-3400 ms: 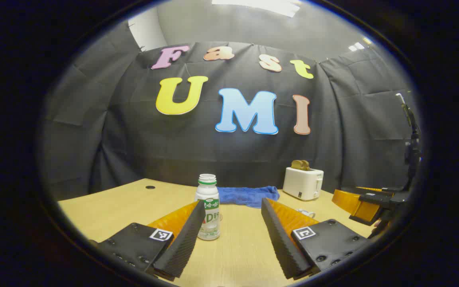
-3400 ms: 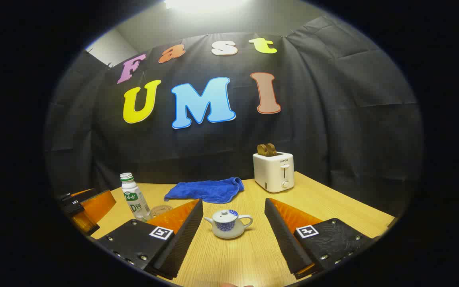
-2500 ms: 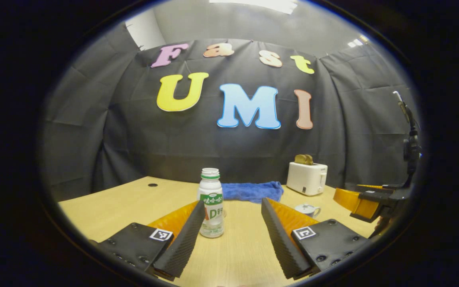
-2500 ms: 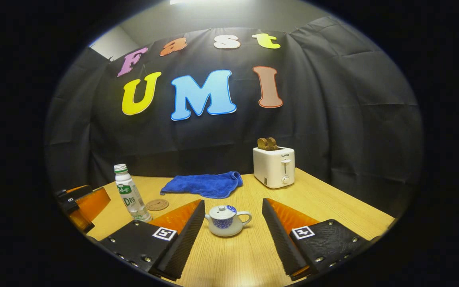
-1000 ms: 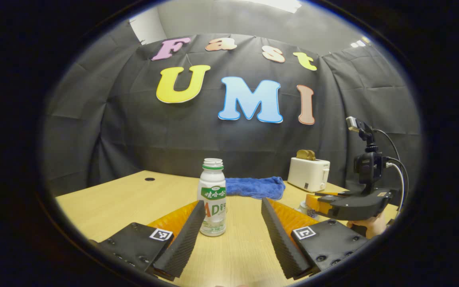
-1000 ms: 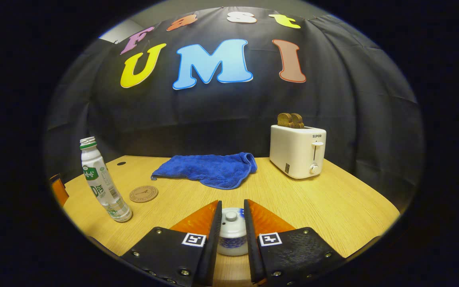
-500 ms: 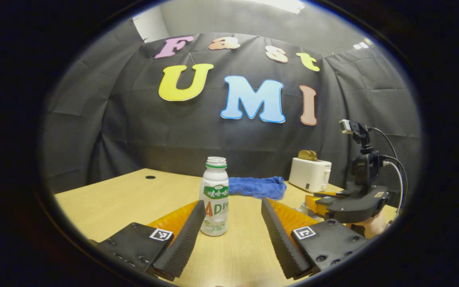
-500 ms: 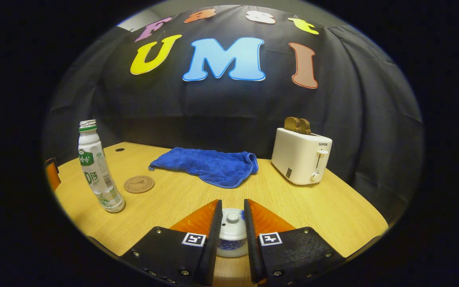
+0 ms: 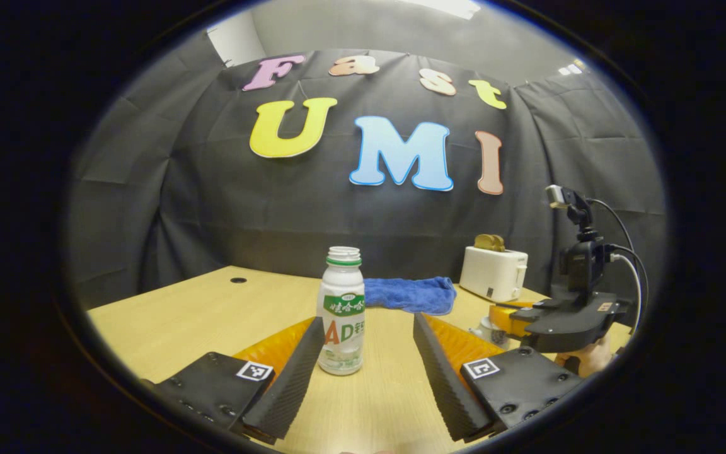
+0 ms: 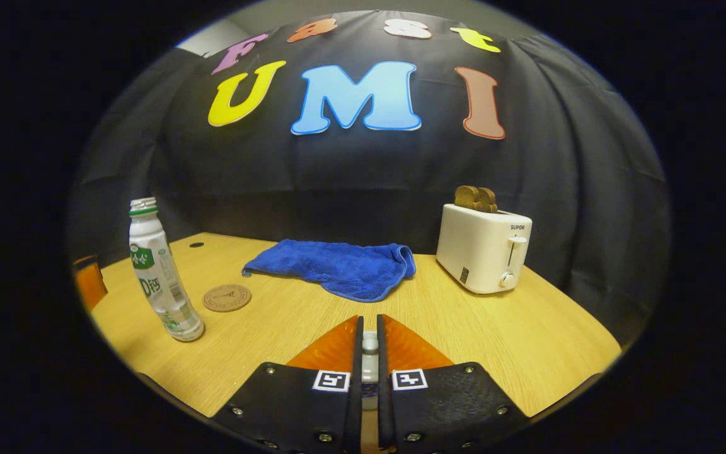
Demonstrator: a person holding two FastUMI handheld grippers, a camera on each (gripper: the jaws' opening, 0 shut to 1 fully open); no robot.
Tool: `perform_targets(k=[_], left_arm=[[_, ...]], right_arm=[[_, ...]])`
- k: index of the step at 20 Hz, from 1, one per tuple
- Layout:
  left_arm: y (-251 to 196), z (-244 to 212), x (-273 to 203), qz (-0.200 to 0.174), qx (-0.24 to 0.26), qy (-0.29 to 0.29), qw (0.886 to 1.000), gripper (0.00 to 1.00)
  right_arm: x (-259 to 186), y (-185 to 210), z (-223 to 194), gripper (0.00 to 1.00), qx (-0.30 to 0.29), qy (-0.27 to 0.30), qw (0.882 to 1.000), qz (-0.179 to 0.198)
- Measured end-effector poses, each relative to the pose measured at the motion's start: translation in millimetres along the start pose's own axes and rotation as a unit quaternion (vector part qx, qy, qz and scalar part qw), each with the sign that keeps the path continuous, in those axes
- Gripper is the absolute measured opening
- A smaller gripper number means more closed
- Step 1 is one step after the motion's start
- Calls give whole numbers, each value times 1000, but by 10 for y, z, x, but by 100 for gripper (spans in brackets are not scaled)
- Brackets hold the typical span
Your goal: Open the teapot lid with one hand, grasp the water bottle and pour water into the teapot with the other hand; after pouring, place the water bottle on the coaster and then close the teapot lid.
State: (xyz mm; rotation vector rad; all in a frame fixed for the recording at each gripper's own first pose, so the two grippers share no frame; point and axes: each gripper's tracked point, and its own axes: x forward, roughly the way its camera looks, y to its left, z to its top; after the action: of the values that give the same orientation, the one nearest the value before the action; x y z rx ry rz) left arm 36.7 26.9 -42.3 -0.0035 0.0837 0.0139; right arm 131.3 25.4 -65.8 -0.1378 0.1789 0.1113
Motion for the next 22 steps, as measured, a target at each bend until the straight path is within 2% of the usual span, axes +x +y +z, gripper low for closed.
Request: perform_targets(k=[2, 5, 10, 22], left_arm=[[34, -50, 7, 7, -2, 5, 1000, 99], [20, -87, 42, 8, -7, 9, 1000, 99], [72, -28, 132, 23, 16, -2, 1000, 99], [187, -185, 548, 26, 21, 15, 999, 99]], right_arm=[[-95, -13, 151, 10, 8, -31, 999, 3], [-174, -113, 313, 10, 0, -68, 998, -11], [-175, -189, 299, 10, 16, -68, 998, -11], [-232, -324, 416, 10, 41, -88, 995, -19]])
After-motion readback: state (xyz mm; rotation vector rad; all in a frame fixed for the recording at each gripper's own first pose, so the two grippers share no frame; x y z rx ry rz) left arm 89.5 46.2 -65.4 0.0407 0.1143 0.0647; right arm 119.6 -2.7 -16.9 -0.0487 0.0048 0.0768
